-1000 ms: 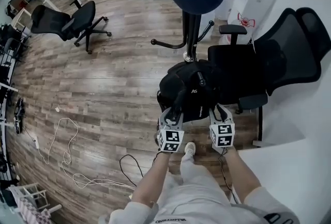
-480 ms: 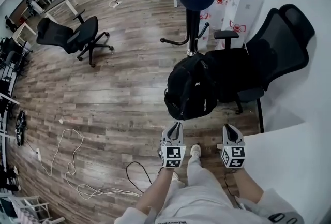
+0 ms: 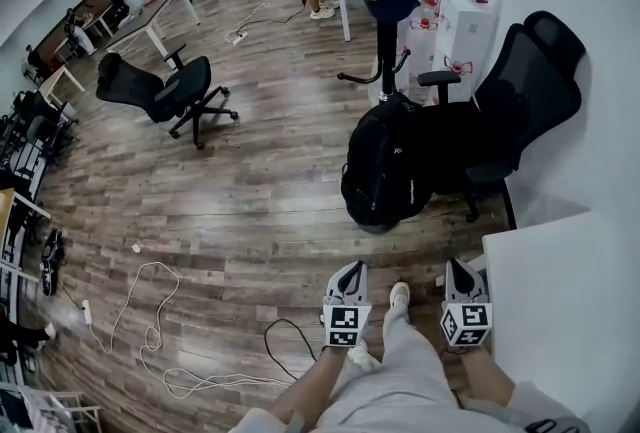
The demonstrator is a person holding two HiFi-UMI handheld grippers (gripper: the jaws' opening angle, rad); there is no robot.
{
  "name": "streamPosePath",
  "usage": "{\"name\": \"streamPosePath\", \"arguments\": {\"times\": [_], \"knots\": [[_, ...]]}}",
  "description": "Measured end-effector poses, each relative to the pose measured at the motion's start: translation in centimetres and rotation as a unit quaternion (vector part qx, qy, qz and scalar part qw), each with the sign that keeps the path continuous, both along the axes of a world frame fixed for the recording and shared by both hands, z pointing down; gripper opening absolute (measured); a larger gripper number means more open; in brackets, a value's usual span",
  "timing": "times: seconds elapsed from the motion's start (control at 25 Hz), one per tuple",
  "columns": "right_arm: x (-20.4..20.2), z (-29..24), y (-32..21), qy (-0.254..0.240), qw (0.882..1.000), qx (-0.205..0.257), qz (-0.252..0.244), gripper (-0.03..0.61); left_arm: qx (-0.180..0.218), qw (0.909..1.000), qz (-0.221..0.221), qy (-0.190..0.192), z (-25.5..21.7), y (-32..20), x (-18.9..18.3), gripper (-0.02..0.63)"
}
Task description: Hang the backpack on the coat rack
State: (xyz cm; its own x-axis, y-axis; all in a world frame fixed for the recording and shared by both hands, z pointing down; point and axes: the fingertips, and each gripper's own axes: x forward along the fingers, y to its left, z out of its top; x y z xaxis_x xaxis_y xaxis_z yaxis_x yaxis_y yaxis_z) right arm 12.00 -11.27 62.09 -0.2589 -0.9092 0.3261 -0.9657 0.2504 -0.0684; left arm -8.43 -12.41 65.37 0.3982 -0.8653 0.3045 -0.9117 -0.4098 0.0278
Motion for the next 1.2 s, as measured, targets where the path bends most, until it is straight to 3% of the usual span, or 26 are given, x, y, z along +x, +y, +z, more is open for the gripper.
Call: {"name": "streamPosePath", "arguments": {"times": [0.16, 0.48, 0.8, 0.88, 1.04, 1.2], "knots": [[-0.2, -1.6, 2.7, -0.006, 1.0, 0.01, 0.006, 0.021, -0.02, 0.9993, 0.024, 0.019, -0.9, 4.5, -0.1, 0.008], [2.0, -2.7, 5.7, 0.003, 1.0, -0.006, -0.021, 0.021, -0.025, 0.9974, 0.058, 0.034, -3.8, 10.1, 3.4, 0.008], [3.9, -3.0, 7.1, -0.038, 0.996, -0.003, -0.08, 0.022, 0.001, 0.999, 0.006, 0.044, -7.3, 12.1, 7.2, 0.008], [4.4, -3.9, 7.6, -0.053, 0.994, 0.005, -0.097, 0.021, 0.021, 0.9984, -0.006, 0.053, -9.1, 12.4, 8.5, 0.008], [5.6, -5.9, 8.8, -0.078, 0.989, 0.017, -0.124, 0.021, 0.068, 0.9969, -0.019, 0.035, -11.8, 12.5, 10.9, 0.008], [7.1, -6.4, 9.8, -0.087, 0.988, 0.019, -0.128, 0.021, 0.061, 0.9972, -0.025, 0.034, -11.9, 12.5, 12.0, 0.008]]}}
